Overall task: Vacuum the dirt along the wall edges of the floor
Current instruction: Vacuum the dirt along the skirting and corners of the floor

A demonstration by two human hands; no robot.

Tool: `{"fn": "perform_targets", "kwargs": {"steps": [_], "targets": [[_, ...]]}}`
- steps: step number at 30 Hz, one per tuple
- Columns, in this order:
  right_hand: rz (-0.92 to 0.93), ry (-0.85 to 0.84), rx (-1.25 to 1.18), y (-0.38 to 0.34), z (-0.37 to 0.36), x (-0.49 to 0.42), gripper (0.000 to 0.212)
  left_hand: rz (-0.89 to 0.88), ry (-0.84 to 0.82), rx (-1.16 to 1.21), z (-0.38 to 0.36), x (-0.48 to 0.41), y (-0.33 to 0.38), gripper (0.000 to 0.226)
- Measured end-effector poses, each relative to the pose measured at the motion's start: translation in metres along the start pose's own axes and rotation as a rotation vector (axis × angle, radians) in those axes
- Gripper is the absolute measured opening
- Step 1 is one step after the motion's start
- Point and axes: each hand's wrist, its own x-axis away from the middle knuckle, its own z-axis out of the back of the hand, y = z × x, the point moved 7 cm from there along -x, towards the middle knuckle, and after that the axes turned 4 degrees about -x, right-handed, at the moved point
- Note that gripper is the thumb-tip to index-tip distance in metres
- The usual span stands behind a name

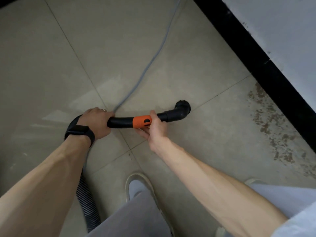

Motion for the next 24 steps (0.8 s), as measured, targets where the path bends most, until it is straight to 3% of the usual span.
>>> {"fn": "perform_targets", "kwargs": {"steps": [5,11,17,24], "targets": [[0.059,0.112,-0.092,-0.025,0.045,-0.004,0.026,-0.150,-0.061,-0.065,0.010,-0.032,0.051,0.020],[0.189,0.311,-0.164,-0.095,0.117,-0.006,0.025,-0.305,-0.100,-0.183,0.047,-0.054,0.159,0.026],[0.292,0.503,-0.064,-0.134,0.161,-0.012,0.052,-0.300,-0.081,-0.143,0.065,-0.048,0.233,0.029],[0.451,0.413,0.078,-0.189,0.145,-0.023,0.051,-0.162,-0.020,0.061,0.064,-0.061,0.238,0.025]]}}
